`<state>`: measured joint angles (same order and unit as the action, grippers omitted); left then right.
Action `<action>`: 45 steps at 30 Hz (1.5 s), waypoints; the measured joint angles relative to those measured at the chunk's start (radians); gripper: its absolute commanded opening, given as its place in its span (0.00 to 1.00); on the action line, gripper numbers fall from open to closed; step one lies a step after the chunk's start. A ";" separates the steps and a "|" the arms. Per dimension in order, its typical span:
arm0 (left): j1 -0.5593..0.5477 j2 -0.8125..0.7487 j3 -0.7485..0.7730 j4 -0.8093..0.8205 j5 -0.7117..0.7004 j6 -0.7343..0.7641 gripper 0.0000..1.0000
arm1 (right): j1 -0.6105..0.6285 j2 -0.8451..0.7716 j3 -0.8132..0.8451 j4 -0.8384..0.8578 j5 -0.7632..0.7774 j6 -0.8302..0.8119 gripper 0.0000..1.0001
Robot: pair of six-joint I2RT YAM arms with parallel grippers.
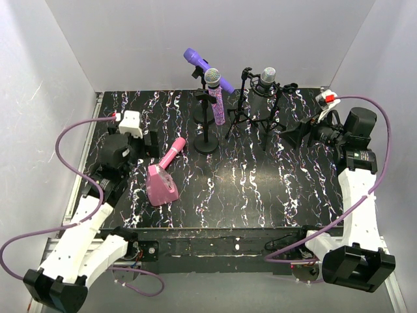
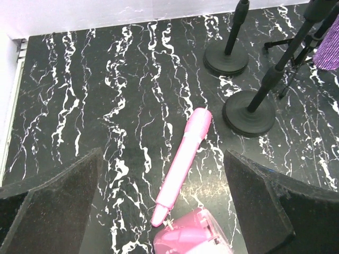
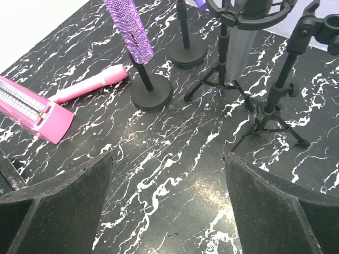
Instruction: Attach the microphones to the stand
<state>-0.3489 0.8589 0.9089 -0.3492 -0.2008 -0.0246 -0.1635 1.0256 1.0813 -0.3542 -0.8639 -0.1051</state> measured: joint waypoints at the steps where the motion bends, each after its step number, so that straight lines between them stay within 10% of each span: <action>1: 0.000 -0.026 -0.028 0.009 -0.008 0.002 0.98 | -0.003 0.000 -0.003 0.004 0.001 0.005 0.93; 45: 0.000 -0.234 -0.209 0.117 -0.122 0.044 0.98 | -0.052 0.002 -0.312 0.299 -0.061 0.063 0.95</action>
<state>-0.3485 0.6247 0.7002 -0.2321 -0.3225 0.0193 -0.2157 1.0275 0.7696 -0.0551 -0.9253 -0.0425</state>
